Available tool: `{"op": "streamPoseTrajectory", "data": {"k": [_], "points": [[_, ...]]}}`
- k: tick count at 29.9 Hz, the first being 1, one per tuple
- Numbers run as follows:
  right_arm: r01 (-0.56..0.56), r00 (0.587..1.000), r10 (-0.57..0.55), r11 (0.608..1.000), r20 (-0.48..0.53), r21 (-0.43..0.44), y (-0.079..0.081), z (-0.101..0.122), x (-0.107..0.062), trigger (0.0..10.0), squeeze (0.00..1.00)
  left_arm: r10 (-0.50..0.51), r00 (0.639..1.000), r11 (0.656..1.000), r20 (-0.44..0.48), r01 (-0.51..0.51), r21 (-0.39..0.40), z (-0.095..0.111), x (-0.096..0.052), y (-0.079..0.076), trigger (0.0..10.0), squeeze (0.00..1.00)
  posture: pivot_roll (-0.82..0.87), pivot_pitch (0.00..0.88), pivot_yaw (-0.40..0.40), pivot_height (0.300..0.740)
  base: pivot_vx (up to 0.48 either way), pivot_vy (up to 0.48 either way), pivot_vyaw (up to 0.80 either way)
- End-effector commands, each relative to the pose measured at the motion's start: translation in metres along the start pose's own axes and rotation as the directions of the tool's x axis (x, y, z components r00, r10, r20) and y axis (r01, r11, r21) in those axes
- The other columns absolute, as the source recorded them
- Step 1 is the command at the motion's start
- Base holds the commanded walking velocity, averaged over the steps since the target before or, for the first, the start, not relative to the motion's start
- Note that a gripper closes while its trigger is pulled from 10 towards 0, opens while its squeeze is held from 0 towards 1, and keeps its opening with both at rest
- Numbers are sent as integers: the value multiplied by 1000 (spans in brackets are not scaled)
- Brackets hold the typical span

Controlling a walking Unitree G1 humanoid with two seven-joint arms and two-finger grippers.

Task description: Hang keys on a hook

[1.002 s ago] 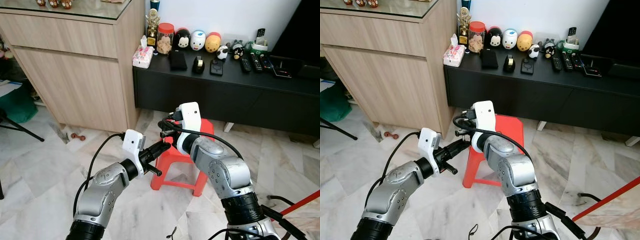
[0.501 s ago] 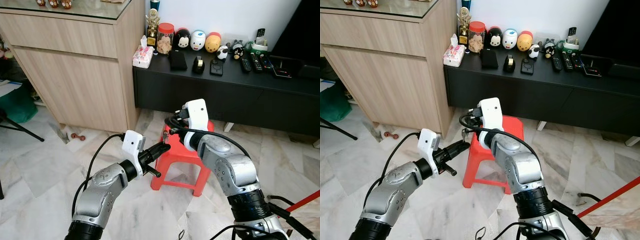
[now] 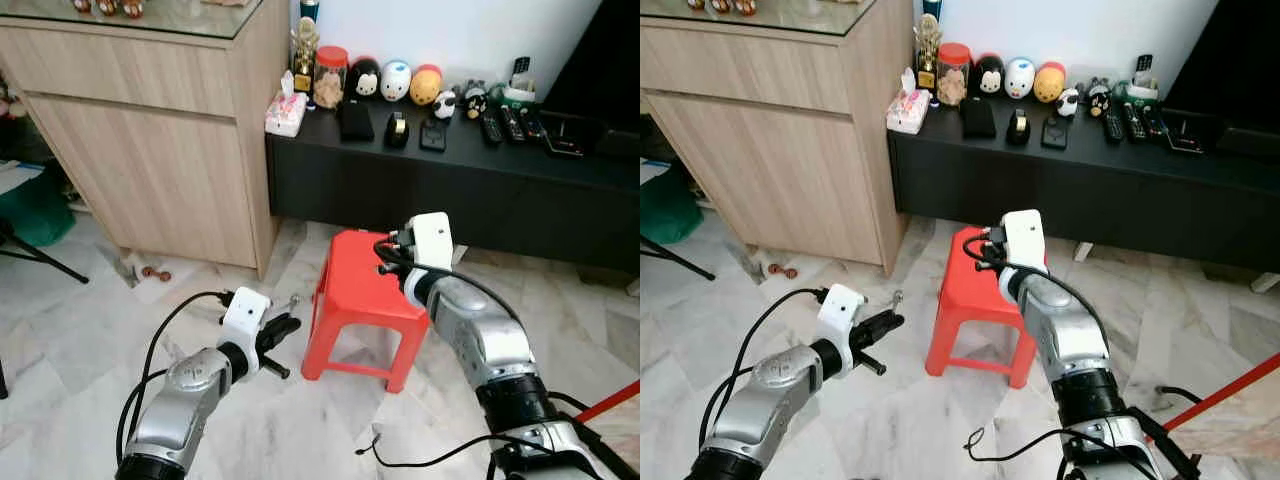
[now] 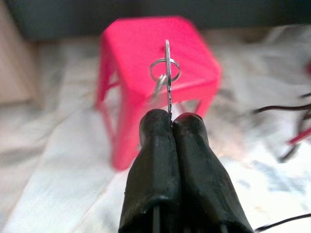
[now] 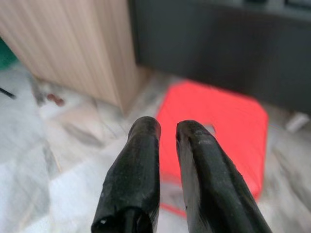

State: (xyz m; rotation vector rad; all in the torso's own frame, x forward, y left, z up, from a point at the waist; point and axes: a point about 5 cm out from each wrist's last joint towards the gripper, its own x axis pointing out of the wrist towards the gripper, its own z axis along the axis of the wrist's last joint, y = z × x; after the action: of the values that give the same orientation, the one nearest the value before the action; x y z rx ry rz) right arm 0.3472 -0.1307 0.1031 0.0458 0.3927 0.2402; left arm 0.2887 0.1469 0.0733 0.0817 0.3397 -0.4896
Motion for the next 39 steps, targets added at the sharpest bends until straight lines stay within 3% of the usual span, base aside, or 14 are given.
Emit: {"op": "streamPoseTrajectory", "data": {"k": [1,3,8,11,13,20,25,26,30,32,34,37,39], "points": [[69,994,-66,997,-92,26,-17,-39,-2,10000,0,86,995,996,-49,-85,17,-13,-2,9,10000,0,137,119,-103,740,0,0,0],[80,990,-76,996,-121,28,-20,-51,-3,10000,0,108,992,994,-65,-107,27,-17,-2,12,10000,0,137,119,-103,740,0,0,0],[136,950,-126,990,-287,18,-29,-114,-15,10000,0,229,956,973,-182,-220,71,-47,-9,30,10000,0,144,113,-98,740,0,0,0],[164,924,-148,986,-353,16,-30,-144,-27,10000,0,262,945,965,-198,-263,23,-63,-14,33,10000,0,148,110,-91,740,0,0,0],[169,912,-147,985,-384,22,-29,-161,-35,10000,0,288,931,957,-223,-287,37,-74,-17,34,10000,0,146,106,-91,740,0,0,0],[202,838,-166,979,-520,12,-27,-212,-66,10000,0,327,932,942,-158,-335,-23,-70,-16,35,10000,0,146,84,-87,740,0,0,0],[232,796,-183,973,-576,13,-25,-229,-79,10000,0,326,929,944,-175,-331,4,-77,-14,35,10000,0,142,67,-77,740,0,0,0],[231,769,-181,973,-613,2,-22,-238,-86,10000,0,334,920,940,-206,-342,-1,-87,-16,35,10000,0,143,54,-75,740,0,0,0],[248,754,-179,968,-633,22,-19,-246,-92,10000,0,338,892,938,-301,-345,33,-111,-25,35,10000,0,143,47,-71,740,0,0,0],[274,764,-194,961,-615,38,-23,-246,-94,10000,0,349,867,930,-356,-367,20,-127,-35,35,10000,0,144,41,-69,740,0,0,0],[366,757,-234,925,-610,99,-30,-245,-95,10000,0,362,851,923,-382,-383,21,-135,-41,36,10000,0,144,34,-65,740,0,0,0],[395,736,-277,917,-618,59,-41,-247,-102,10000,0,388,805,903,-448,-429,10,-155,-56,35,10000,0,141,21,-67,740,0,0,0],[396,733,-279,916,-621,56,-42,-248,-104,10000,0,391,794,898,-465,-441,3,-160,-60,35,10000,0,141,19,-67,740,0,0,0]]}}
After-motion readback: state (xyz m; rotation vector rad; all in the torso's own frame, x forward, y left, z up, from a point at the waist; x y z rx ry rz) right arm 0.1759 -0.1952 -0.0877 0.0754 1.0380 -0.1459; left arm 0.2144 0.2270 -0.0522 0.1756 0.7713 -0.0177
